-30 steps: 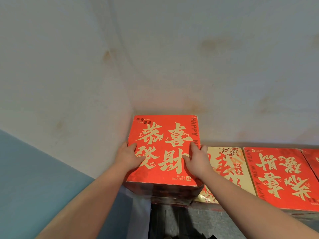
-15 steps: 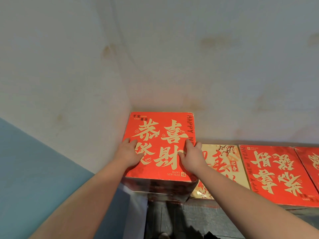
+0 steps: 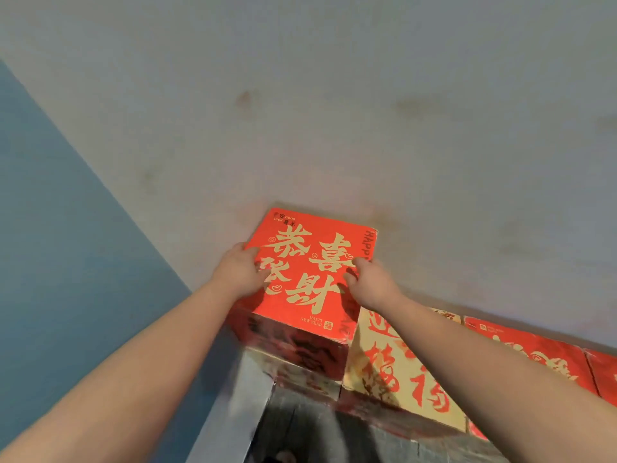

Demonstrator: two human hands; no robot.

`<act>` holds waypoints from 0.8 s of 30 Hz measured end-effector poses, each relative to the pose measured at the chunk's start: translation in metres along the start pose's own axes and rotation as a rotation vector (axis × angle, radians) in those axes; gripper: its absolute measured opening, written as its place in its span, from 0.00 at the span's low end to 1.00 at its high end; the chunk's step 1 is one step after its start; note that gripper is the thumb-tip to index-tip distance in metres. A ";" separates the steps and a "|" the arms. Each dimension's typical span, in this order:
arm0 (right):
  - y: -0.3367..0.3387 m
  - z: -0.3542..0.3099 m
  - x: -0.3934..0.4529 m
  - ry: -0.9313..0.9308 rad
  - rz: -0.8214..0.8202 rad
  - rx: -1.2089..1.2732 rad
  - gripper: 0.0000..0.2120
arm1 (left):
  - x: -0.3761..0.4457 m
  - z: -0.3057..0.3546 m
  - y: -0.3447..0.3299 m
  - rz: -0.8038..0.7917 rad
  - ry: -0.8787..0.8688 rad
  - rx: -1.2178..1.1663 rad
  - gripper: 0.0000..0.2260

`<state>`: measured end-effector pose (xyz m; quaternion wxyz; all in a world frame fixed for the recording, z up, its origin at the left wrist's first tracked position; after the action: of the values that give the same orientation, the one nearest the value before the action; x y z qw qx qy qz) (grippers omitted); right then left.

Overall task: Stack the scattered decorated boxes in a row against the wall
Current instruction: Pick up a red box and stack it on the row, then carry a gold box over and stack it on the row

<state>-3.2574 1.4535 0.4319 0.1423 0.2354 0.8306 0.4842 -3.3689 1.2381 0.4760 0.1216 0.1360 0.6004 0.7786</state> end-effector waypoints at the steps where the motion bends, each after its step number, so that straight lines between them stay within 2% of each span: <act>1: 0.003 -0.001 0.000 0.051 -0.003 -0.005 0.19 | -0.014 0.000 0.004 0.008 0.047 -0.006 0.23; 8: 0.020 -0.018 -0.051 0.379 -0.078 -0.063 0.21 | -0.130 0.001 0.019 0.048 0.245 -0.002 0.24; 11: 0.018 -0.035 -0.082 0.523 -0.142 -0.063 0.21 | -0.193 -0.007 0.028 0.040 0.406 0.008 0.24; 15: 0.001 -0.083 -0.147 0.733 -0.262 -0.082 0.18 | -0.293 -0.043 0.047 0.123 0.605 0.034 0.25; 20: -0.038 -0.129 -0.278 0.976 -0.423 -0.172 0.21 | -0.473 -0.077 0.062 0.184 0.869 0.025 0.25; 24: -0.060 -0.154 -0.430 1.164 -0.546 -0.228 0.22 | -0.658 -0.085 0.073 0.223 1.131 0.041 0.24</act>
<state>-2.9793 1.0878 0.4591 -0.1885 -0.3013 0.7454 0.5640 -2.7866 0.9112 0.4829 -0.3036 -0.2366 0.5691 0.7266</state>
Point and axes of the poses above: each hand's wrist, its own x-axis towards the middle knuckle, its own y-axis out of the back of the hand, z = x × y, the point moved 3 cm from there along x, towards the middle knuckle, and after that the axes turned 15 degrees about z, right-handed, at the moved point
